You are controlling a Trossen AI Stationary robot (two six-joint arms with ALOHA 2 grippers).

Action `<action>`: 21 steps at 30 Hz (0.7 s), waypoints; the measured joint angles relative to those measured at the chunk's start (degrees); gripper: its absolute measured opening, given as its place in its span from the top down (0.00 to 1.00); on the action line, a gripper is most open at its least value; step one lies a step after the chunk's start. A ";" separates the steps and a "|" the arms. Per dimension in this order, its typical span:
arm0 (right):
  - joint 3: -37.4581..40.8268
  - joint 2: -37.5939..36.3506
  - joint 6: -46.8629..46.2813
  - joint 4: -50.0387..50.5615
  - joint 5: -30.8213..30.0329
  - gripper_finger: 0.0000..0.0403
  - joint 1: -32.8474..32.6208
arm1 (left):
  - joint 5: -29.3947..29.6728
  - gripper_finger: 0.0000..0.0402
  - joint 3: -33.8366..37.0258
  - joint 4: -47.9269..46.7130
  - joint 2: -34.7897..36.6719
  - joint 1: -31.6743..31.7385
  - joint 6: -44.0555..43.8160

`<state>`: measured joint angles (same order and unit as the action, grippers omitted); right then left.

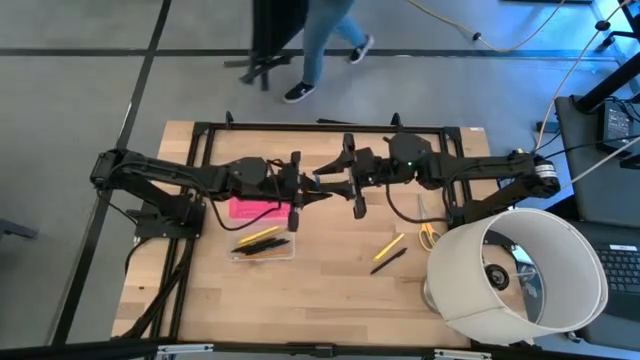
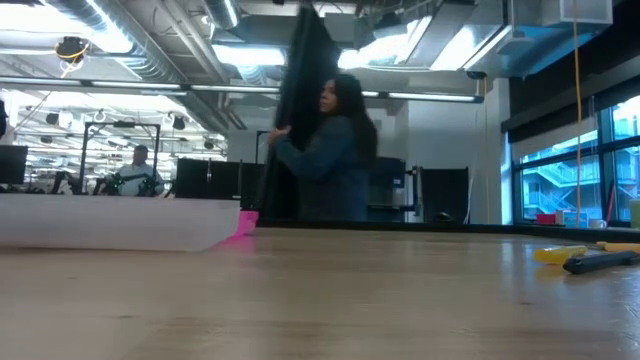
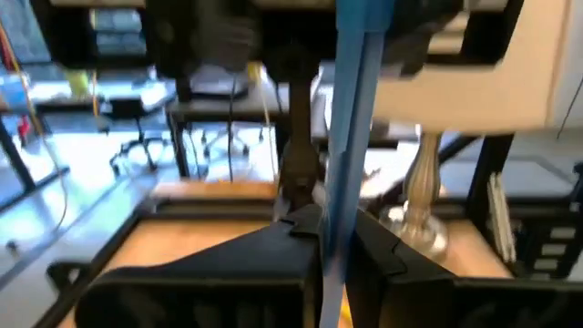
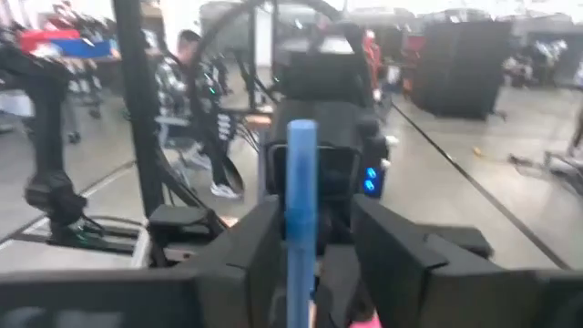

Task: Pick & place school supplies into a supply box
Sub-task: Put the blue pen into the pink supply box

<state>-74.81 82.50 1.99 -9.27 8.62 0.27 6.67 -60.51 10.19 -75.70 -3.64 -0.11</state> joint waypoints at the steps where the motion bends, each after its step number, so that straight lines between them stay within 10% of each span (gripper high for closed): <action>1: 0.00 -0.18 0.03 1.35 -0.82 0.61 0.02 | 0.53 0.97 0.00 -1.79 0.20 0.00 -0.16; 11: 0.00 -2.58 -1.79 26.95 -3.05 0.44 2.08 | 7.39 0.97 -0.02 -31.50 3.48 0.00 -11.76; 21: 0.00 -2.56 -7.83 47.34 -9.46 0.43 3.49 | -3.99 0.97 3.39 -58.52 0.17 -2.18 -28.37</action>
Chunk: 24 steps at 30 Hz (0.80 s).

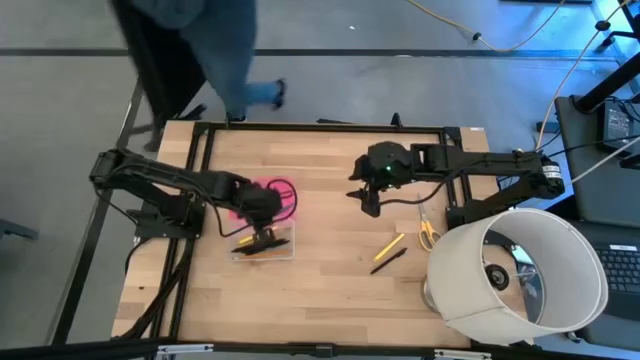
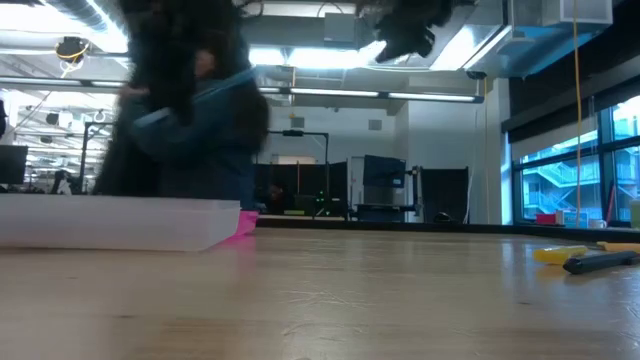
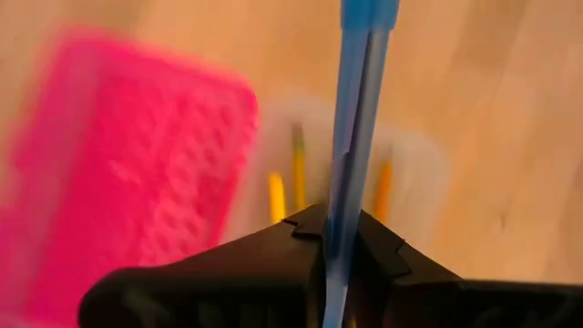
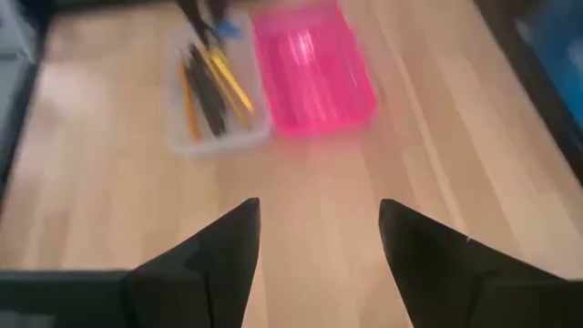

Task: Pick & place school supplies into a supply box
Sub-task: Put the blue pen into the pink supply box

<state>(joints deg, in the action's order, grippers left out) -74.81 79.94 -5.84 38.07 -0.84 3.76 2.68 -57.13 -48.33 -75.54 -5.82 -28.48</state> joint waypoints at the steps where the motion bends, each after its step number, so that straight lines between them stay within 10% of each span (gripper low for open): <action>1: 0.02 0.00 -0.61 1.47 -0.22 0.43 0.15 | -1.45 0.97 0.92 -0.37 -0.46 -0.63 -1.39; 24: 16.15 0.04 -3.53 2.87 3.38 0.43 -0.24 | -9.03 0.96 7.04 -1.43 -16.17 -3.83 -3.31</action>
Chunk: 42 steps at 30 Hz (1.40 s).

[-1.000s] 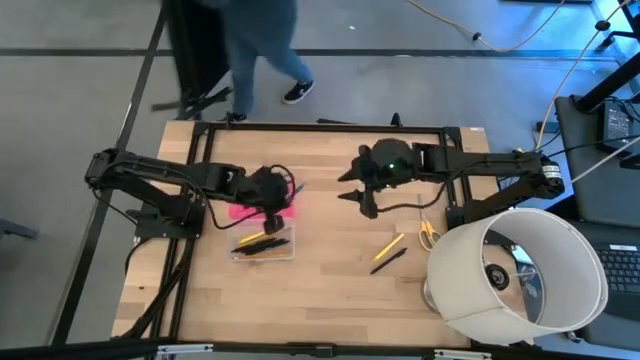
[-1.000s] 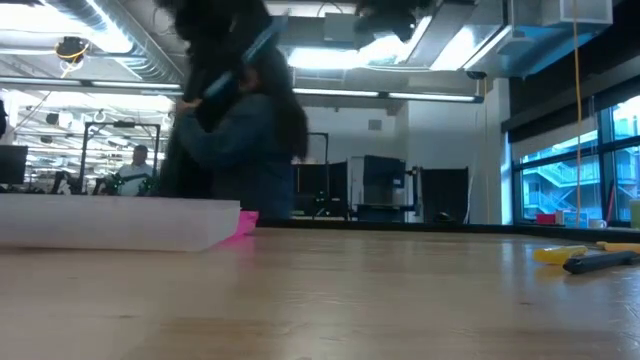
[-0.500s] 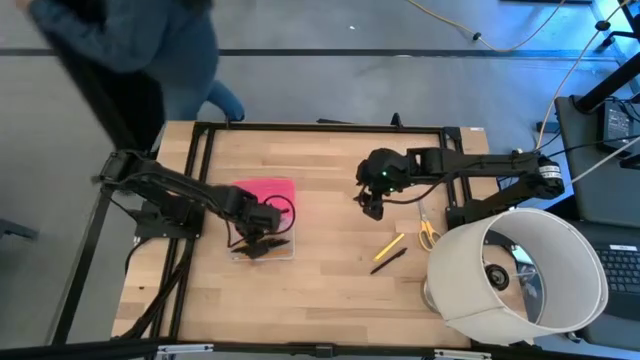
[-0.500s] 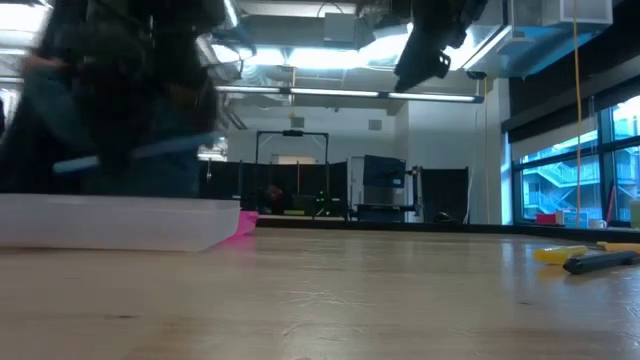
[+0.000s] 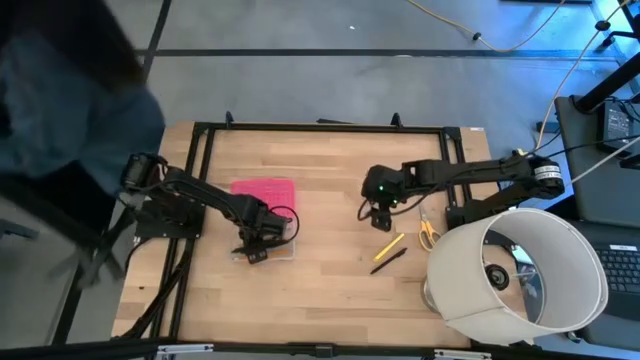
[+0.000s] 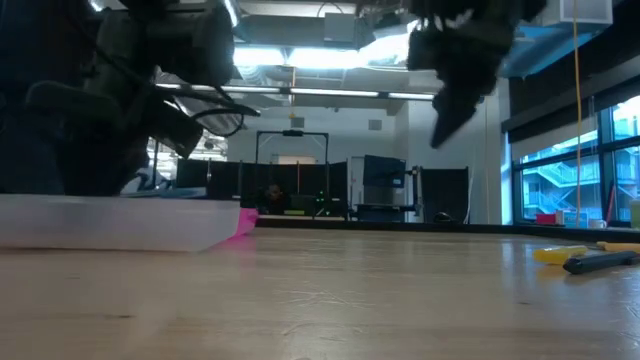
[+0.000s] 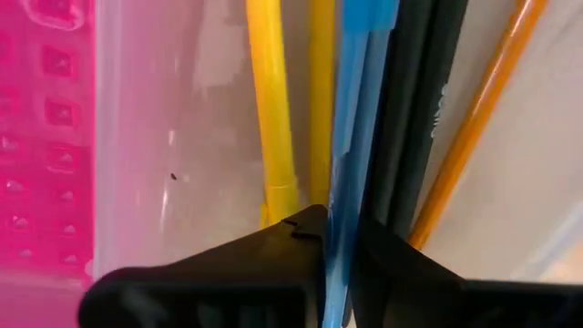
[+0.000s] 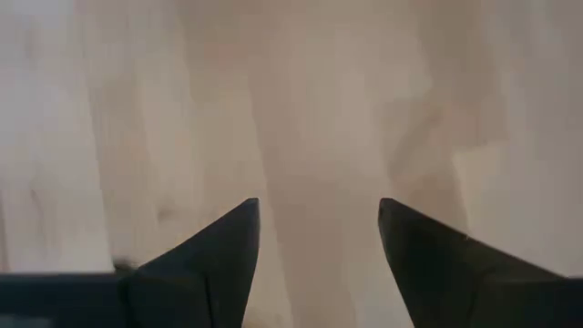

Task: Pick & place school supplies into a supply box
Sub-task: Put the blue pen into the pink supply box, then put the yellow pen into the pink supply box

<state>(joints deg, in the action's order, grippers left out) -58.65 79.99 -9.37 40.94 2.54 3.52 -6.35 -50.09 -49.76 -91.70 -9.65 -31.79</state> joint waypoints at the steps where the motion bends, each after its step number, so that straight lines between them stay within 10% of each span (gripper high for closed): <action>1: 1.31 0.00 0.79 -0.14 0.14 0.43 -0.34 | 0.09 0.96 0.00 -0.02 -0.27 0.00 0.04; 15: 10.71 0.08 18.68 -1.27 0.10 0.43 -11.80 | 0.24 0.83 0.00 0.02 1.01 0.00 -0.10; 42: 10.37 16.15 24.19 -5.10 -2.15 0.58 -21.11 | 1.38 0.80 -10.10 0.03 1.21 0.00 3.58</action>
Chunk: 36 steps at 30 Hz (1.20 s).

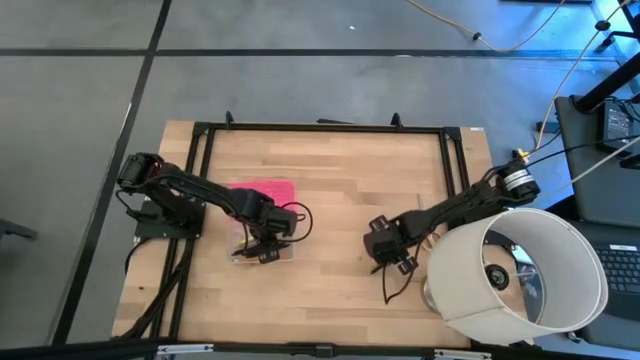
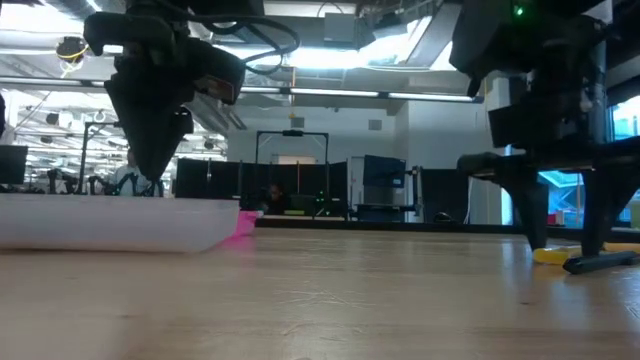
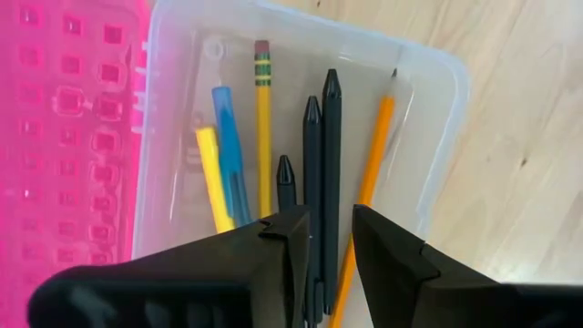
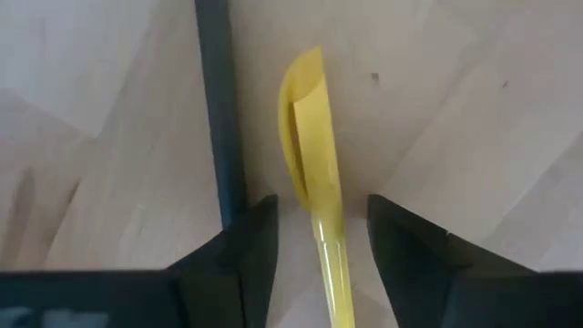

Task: Pick & place school supplies into a supply box
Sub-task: Put the yellow pen into the pink supply box

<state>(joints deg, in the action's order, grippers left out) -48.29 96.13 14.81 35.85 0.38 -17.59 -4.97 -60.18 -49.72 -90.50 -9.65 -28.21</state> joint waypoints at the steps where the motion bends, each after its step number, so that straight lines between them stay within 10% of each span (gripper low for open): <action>1: -0.02 0.30 -0.04 0.12 -0.19 0.59 -0.13 | 0.00 0.80 0.00 -0.01 0.00 0.00 0.00; 15: 0.19 -0.09 -1.37 -0.97 -0.59 0.89 -0.24 | 0.92 0.80 0.00 2.19 1.29 0.00 0.41; 36: -10.41 -13.63 -8.76 -12.36 -7.20 0.89 9.17 | 14.33 0.79 0.00 22.33 19.56 2.79 2.21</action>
<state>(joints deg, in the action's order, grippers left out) -58.70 82.50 6.06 23.49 -6.82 -8.41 9.36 -60.18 -27.39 -70.94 -6.86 -26.00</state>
